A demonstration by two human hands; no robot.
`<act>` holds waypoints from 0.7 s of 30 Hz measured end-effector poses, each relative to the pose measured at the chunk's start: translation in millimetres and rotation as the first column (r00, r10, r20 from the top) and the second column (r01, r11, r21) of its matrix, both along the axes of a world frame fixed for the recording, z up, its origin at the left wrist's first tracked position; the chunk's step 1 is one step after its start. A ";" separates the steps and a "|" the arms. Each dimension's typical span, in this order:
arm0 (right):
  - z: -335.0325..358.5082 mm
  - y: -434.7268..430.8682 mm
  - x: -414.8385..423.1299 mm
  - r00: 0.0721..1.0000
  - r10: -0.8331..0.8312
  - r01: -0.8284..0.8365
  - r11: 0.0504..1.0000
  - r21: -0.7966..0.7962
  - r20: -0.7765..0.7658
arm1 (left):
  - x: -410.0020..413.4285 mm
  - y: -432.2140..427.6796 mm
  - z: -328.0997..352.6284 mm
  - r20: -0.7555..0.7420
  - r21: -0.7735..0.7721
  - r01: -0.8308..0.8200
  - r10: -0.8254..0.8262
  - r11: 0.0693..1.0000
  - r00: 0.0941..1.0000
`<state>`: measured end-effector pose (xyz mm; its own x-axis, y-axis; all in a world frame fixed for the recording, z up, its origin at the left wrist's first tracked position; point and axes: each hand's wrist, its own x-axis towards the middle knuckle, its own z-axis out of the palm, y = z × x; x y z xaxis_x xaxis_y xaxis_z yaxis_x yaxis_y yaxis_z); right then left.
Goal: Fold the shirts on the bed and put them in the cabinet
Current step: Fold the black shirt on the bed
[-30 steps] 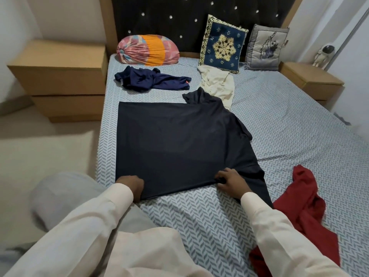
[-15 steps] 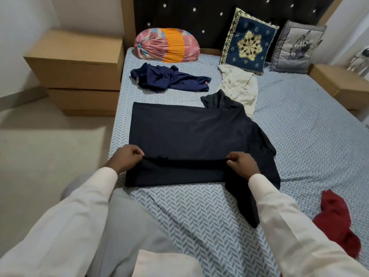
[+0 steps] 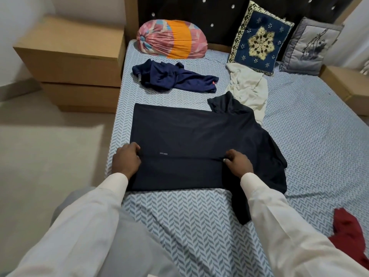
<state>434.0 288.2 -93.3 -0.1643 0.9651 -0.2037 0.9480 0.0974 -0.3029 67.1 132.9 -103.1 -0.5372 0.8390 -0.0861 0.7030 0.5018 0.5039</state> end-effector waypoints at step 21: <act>85.5 28.6 70.0 0.807 -0.266 0.133 0.951 -0.278 -0.527 | 179.5 22.1 3.8 -0.129 -0.512 0.461 -0.596 0.725 0.793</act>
